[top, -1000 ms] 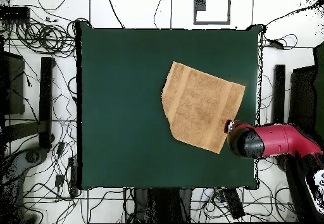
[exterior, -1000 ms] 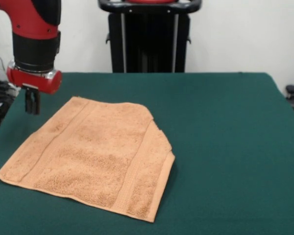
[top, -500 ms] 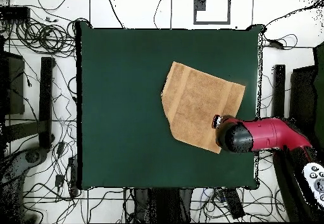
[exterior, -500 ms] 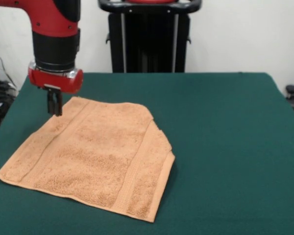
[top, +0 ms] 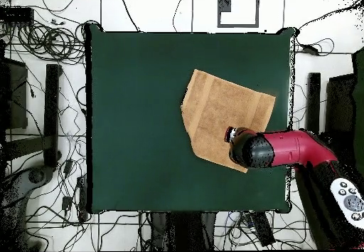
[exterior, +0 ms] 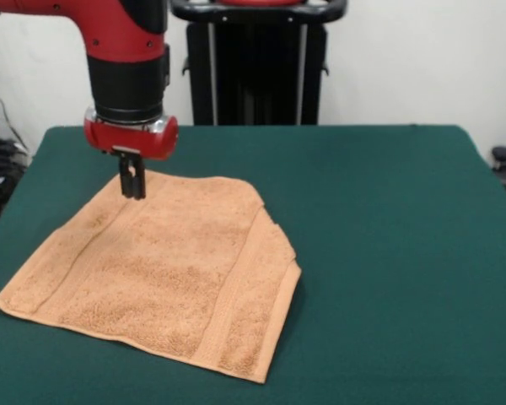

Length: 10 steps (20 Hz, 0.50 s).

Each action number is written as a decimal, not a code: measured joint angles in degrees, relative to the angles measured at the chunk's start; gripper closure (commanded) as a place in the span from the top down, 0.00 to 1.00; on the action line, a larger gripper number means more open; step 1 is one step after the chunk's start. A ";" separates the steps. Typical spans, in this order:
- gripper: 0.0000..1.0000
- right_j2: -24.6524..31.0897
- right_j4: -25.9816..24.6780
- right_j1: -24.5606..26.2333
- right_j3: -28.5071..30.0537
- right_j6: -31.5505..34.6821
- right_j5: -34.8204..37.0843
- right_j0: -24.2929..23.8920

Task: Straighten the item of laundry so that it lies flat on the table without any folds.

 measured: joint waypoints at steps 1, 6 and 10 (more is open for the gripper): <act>0.00 0.01 0.31 0.11 0.00 0.00 0.00 0.08; 0.00 -0.36 1.29 0.87 0.00 0.00 0.00 0.70; 0.00 -0.94 1.30 1.69 -0.01 0.00 0.00 1.68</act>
